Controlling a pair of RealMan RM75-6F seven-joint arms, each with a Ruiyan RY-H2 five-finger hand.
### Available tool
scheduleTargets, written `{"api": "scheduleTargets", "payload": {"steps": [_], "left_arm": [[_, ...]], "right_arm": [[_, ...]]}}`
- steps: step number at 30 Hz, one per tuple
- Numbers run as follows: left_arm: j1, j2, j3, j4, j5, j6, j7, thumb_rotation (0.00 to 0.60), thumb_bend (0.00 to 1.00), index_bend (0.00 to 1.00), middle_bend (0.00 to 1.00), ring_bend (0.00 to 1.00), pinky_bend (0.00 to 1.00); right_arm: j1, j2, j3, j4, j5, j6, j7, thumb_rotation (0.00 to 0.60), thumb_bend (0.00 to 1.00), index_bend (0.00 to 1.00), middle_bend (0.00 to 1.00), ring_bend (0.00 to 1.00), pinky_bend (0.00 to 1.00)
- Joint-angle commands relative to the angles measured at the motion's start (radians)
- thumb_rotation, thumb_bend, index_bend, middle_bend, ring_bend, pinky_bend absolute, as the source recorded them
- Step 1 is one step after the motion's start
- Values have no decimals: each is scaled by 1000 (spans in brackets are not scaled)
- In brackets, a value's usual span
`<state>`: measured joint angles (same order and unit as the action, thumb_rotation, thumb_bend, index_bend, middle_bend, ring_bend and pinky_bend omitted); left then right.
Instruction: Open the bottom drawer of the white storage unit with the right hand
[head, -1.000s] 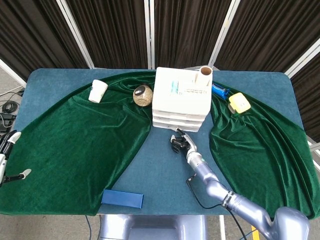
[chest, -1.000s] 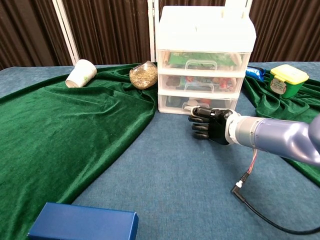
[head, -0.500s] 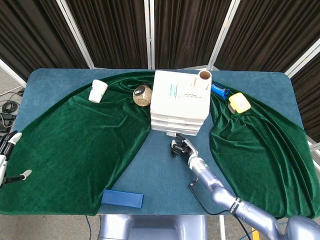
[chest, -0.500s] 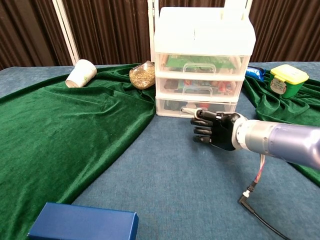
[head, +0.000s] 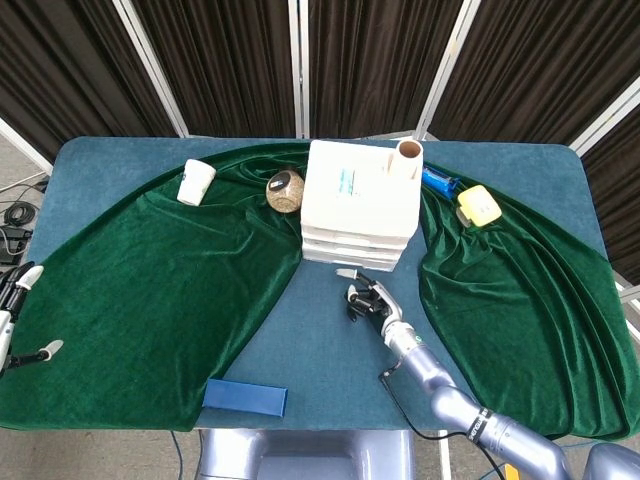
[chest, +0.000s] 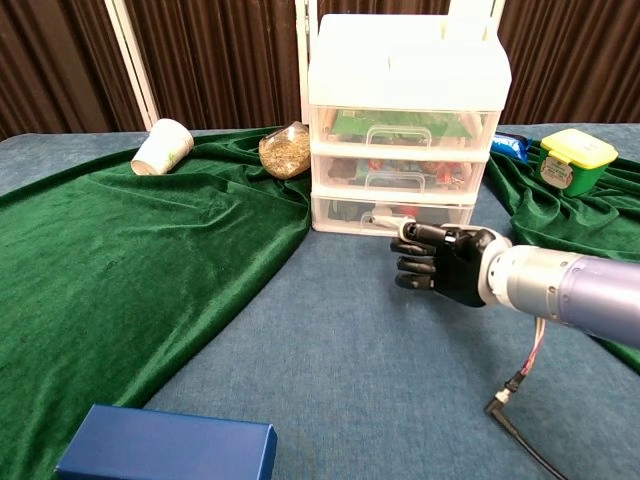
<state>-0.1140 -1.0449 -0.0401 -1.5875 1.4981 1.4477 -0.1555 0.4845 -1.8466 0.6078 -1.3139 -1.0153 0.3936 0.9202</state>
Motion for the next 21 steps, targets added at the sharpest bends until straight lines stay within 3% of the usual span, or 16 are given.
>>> {"api": "scheduleTargets", "payload": {"steps": [1, 13, 21], "left_arm": [[0, 0, -2, 1, -2, 1, -1, 600, 44, 0, 0, 0, 0], [1, 0, -1, -3, -3, 2, 6, 600, 44, 0, 0, 0, 0], [1, 0, -1, -6, -3, 2, 10, 600, 44, 0, 0, 0, 0]], "right_arm": [[-16, -8, -41, -18, -86, 150, -98, 600, 649, 287, 901, 937, 808], [-22, -48, -131, 11, -154, 493, -418, 600, 643, 283, 901, 935, 808], [-45, -30, -183, -82, -108, 473, -367, 600, 641, 295, 894, 928, 802]]}}
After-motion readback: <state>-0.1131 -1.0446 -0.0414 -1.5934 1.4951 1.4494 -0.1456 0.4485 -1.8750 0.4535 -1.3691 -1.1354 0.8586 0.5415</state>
